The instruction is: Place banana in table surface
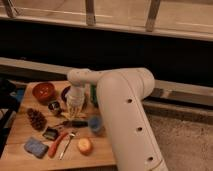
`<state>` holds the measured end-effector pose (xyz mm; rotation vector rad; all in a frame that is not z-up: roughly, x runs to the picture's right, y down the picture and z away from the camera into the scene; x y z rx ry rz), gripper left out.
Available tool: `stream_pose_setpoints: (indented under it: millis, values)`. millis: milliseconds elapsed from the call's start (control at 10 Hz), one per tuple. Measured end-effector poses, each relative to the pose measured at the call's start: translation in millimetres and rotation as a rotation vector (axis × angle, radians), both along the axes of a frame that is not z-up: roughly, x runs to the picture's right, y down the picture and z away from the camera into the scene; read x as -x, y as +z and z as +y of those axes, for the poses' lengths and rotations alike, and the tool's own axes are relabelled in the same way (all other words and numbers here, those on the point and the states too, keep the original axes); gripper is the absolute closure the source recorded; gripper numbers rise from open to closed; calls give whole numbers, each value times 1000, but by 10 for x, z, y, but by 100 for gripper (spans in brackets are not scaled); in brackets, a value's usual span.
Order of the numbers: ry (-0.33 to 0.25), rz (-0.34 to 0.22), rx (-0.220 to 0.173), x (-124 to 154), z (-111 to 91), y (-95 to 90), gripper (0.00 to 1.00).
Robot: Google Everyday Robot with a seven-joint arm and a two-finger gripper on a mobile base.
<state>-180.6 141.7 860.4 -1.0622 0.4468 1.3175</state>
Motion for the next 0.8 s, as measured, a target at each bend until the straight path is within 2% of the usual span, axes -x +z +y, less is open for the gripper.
stream_pose_setpoints:
  millis: [100, 300, 700, 800]
  values:
    - [2, 5, -12, -35, -43, -16, 99]
    - [22, 21, -59, -108, -194, -114, 99]
    - [95, 51, -219, -295, -747, -507, 99]
    - [115, 56, -269, -350, -907, -629, 99]
